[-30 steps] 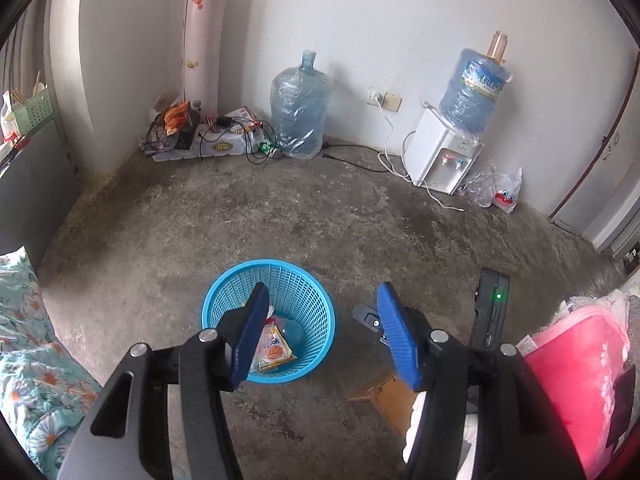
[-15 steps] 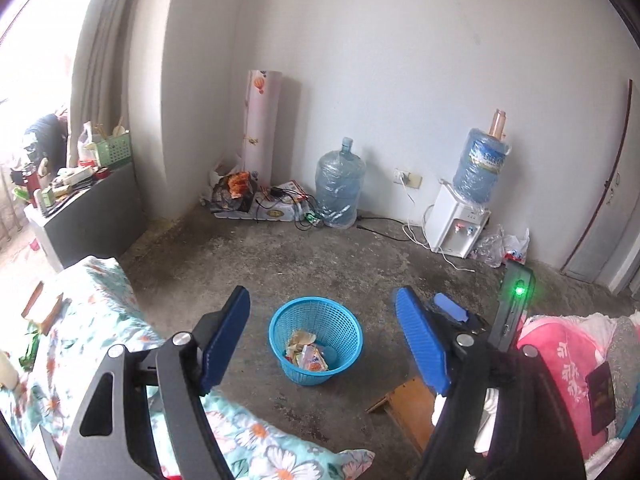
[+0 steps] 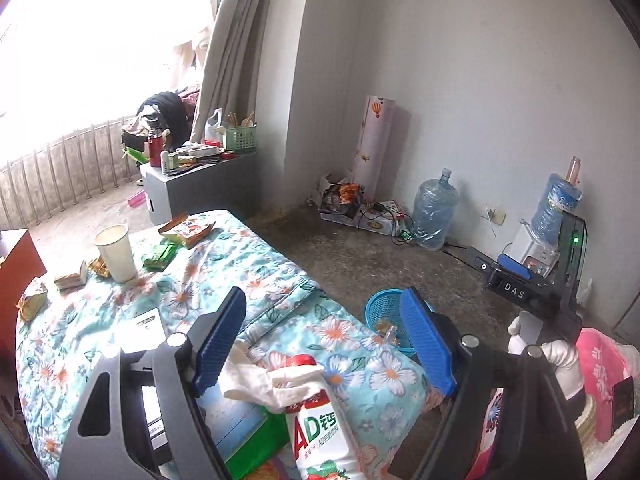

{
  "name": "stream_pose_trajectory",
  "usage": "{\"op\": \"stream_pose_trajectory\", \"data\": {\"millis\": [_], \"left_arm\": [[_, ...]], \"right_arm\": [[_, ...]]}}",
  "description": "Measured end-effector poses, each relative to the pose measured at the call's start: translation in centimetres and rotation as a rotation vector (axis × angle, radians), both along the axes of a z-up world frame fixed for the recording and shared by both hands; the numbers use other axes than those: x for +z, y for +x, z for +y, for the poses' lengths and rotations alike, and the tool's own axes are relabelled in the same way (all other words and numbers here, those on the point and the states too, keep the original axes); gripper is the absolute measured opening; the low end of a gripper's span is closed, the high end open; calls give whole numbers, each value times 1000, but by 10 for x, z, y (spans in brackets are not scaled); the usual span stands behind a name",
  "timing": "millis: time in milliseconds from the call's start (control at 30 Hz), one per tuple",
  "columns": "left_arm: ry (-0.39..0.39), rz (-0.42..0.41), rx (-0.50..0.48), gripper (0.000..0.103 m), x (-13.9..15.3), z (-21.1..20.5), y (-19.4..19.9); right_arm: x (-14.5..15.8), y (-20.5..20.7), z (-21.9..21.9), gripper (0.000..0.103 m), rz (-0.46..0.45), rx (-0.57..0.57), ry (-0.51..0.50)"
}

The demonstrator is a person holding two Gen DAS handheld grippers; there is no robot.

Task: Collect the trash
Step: 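Bring both tools back to the bed pile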

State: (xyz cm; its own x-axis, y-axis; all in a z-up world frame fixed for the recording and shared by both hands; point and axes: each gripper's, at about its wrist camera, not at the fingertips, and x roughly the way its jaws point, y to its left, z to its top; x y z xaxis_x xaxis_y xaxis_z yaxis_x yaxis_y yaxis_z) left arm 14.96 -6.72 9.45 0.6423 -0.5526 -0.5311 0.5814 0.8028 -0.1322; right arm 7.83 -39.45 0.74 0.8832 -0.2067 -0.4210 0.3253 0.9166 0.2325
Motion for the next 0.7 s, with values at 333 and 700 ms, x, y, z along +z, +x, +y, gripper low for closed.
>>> {"op": "stream_pose_trajectory", "data": {"millis": [333,700], "left_arm": [[-6,-10,111,81,-15,65,-22],[-83,39,195,81,-30,123,-36]], "right_arm": [[4,13,54,95,80,275,116],[-17,20,98,95,204,496,347]]}}
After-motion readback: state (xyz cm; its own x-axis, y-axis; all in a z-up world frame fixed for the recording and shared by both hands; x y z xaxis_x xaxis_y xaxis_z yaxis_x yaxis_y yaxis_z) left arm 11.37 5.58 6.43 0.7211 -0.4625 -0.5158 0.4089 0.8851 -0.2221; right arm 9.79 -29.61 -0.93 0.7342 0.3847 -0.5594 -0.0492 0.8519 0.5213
